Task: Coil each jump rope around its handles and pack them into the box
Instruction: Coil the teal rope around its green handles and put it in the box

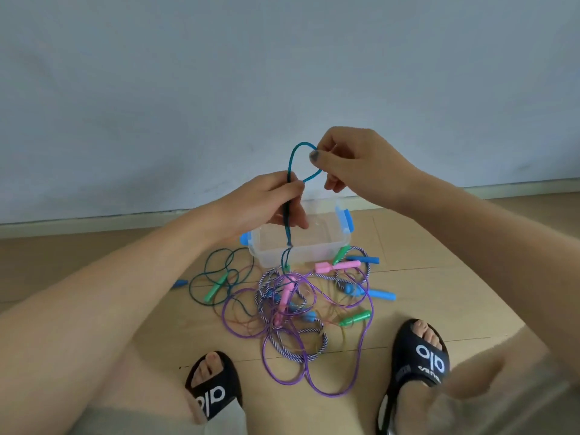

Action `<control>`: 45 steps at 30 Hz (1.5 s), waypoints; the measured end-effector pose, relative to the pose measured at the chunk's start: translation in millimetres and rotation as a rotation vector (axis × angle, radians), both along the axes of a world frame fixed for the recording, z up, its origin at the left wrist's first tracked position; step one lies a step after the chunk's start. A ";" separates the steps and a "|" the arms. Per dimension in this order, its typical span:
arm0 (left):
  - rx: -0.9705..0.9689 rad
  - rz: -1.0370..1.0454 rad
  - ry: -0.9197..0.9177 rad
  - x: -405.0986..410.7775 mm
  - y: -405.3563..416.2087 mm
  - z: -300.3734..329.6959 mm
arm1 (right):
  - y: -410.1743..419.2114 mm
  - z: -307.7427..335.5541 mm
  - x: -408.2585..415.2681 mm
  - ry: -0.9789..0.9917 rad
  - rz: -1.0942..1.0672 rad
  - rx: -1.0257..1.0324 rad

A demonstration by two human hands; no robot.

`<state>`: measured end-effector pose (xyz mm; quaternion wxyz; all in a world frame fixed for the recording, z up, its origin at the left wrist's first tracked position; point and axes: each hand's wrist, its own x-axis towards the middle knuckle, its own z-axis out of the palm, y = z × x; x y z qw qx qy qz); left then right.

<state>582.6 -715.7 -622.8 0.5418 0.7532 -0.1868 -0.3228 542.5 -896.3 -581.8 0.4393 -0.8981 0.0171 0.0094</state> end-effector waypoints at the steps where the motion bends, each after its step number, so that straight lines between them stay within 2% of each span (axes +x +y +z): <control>1: 0.038 -0.008 -0.073 1.0 0.3 1.6 | -3.7 1.5 2.3 0.009 -0.008 -0.009; 4: 0.107 -0.015 -0.230 3.6 -2.9 2.4 | -10.3 5.1 10.8 0.072 -0.030 0.145; 7: 0.102 -0.007 -0.239 4.7 -9.6 1.1 | -5.9 0.8 14.3 0.123 -0.011 0.349; 11: 0.186 -0.050 -0.315 9.3 -10.0 -1.0 | -0.6 -7.4 17.4 0.073 0.027 0.289; 14: 0.236 -0.079 -0.270 13.2 -3.2 -2.3 | -15.0 -6.3 25.7 0.095 -0.123 0.367; 18: 0.317 -0.099 -0.263 17.2 10.7 -3.9 | -61.3 -4.0 38.3 0.107 -0.449 0.551; 19: 0.334 -0.099 -0.259 18.0 13.9 -4.3 | -74.7 -8.2 39.4 0.125 -0.503 0.506; 21: 0.343 -0.091 -0.243 17.6 18.2 -5.2 | -96.1 -22.6 38.6 0.187 -0.501 0.155; 23: 0.355 -0.095 -0.285 14.9 18.3 -5.4 | -93.3 -32.0 32.1 0.206 -0.358 -0.246; 24: 0.368 -0.111 -0.320 13.0 16.0 -5.2 | -82.3 -31.6 28.4 0.165 -0.274 -0.304; 26: 0.366 -0.146 -0.380 7.3 8.0 -2.7 | -49.0 -25.3 21.8 0.068 -0.076 -0.177; 28: 0.329 -0.163 -0.404 2.7 -1.3 -0.4 | -12.2 -18.3 13.3 0.089 0.121 0.017; 31: 0.286 -0.158 -0.341 -0.2 -6.1 1.4 | 10.0 -26.2 7.6 0.104 0.282 -0.034; 36: 0.274 -0.098 -0.247 6.2 9.4 1.8 | -2.5 -30.8 18.5 0.020 0.236 -0.176; 41: 0.334 -0.118 -0.266 9.5 19.2 0.6 | -21.9 -24.1 29.1 -0.021 0.196 -0.147; 43: 0.350 -0.098 -0.258 11.5 23.2 -0.8 | -44.8 -22.3 41.6 -0.042 0.082 -0.260; 45: 0.369 -0.062 -0.259 14.6 28.7 -3.0 | -70.1 -27.9 49.4 0.022 -0.017 -0.457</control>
